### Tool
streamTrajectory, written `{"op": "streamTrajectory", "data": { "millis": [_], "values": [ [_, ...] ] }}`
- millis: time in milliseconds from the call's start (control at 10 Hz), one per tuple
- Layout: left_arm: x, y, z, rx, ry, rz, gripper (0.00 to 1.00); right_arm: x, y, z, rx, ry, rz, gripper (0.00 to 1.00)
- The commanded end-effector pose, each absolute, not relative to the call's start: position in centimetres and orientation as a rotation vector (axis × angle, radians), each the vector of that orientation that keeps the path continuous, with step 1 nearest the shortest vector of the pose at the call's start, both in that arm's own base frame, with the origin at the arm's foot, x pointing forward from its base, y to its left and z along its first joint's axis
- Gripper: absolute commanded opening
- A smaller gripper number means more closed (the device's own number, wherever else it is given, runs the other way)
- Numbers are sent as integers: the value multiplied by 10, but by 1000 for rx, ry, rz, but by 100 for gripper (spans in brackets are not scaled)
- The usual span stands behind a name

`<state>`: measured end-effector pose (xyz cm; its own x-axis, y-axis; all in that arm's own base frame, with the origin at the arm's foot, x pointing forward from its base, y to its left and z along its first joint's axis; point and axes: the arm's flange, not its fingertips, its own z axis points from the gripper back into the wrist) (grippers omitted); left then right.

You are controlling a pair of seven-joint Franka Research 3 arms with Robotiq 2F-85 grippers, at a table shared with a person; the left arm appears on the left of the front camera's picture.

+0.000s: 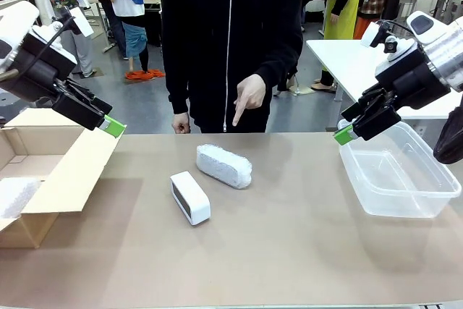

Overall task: Separate and place wrapped and unwrapped clocks.
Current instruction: Pick up the Digital clock indicated by the person.

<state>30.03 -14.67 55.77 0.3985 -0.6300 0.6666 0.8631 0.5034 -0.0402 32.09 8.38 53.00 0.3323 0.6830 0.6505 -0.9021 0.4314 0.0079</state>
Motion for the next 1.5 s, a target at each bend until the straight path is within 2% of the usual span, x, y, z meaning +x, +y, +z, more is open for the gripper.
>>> {"op": "streamTrajectory", "data": {
  "millis": [0,700,1200,1400],
  "values": [
    [300,-148,558,-405,-649,-976,100,322,85,529,434,-633,1073,100],
    [300,-147,558,-414,-641,-980,100,322,85,529,434,-633,1073,100],
    [400,-240,565,-250,-457,-1507,100,322,85,529,434,-633,1073,100],
    [431,-295,542,-206,-381,-1727,100,322,85,529,434,-633,1073,100]
  ]
}}
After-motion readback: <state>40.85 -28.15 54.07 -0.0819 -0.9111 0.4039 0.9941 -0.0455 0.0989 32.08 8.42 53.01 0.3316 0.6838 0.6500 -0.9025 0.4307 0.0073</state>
